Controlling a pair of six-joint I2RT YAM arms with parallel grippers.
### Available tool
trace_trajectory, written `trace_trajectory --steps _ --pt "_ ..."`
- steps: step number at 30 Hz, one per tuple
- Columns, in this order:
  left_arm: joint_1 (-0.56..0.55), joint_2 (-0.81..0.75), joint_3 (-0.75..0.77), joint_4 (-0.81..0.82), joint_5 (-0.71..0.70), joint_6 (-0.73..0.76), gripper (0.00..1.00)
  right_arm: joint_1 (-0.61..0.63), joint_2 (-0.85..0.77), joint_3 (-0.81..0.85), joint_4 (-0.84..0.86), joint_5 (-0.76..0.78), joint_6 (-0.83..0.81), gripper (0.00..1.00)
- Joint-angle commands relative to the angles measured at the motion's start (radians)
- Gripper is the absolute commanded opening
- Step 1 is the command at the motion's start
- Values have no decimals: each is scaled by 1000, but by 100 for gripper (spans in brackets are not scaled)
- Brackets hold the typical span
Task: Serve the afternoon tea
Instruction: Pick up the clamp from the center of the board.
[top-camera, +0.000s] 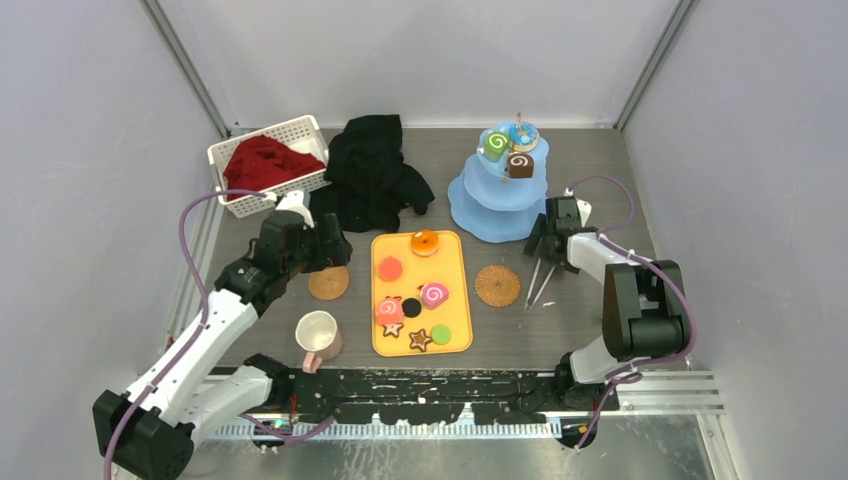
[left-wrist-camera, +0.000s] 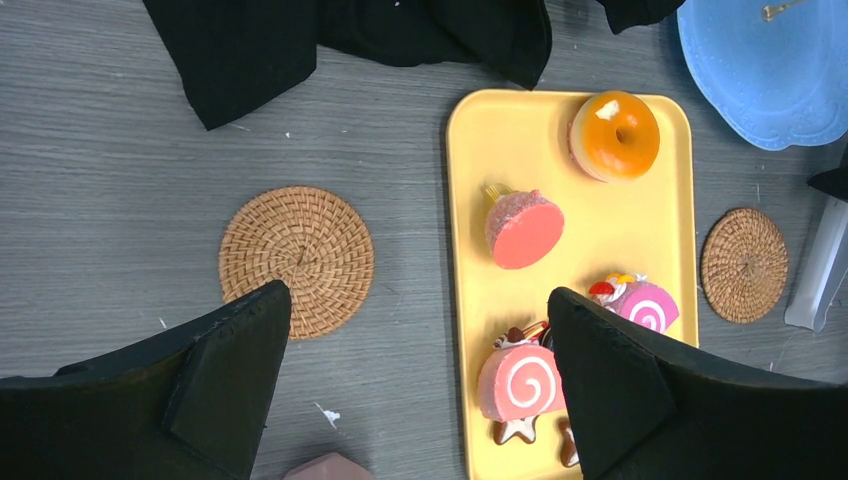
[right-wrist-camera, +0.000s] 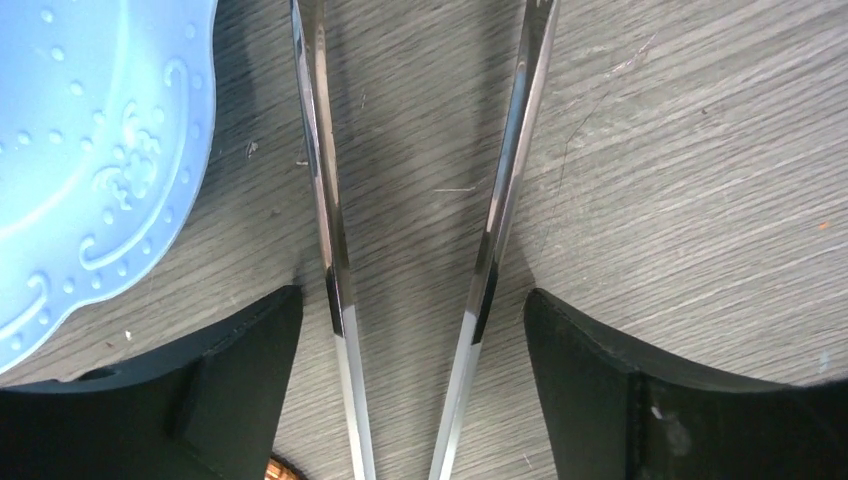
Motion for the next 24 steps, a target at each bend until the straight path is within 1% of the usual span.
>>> trace_trajectory --steps 1,4,7,11,13,16,21,24 --pt "3 2 53 -5 15 13 99 -1 -35 6 7 17 -3 91" --pt "3 -11 56 -15 0 17 99 -1 -64 -8 -7 1 20 98" --pt "3 -28 48 -5 -6 11 99 -1 -86 -28 -10 -24 52 100" --pt "3 -29 41 -11 -5 3 99 7 -111 -58 5 -24 82 100" --pt "3 -33 35 -14 -6 1 99 14 -116 -60 -3 2 98 100" --pt "3 -43 15 -6 -24 -6 99 19 -111 -41 -35 31 133 98" --pt "3 -58 -5 7 -52 5 99 50 -84 -9 -71 85 159 98" --pt "2 -69 -7 16 -58 -6 99 76 -62 -7 -58 82 162 94"
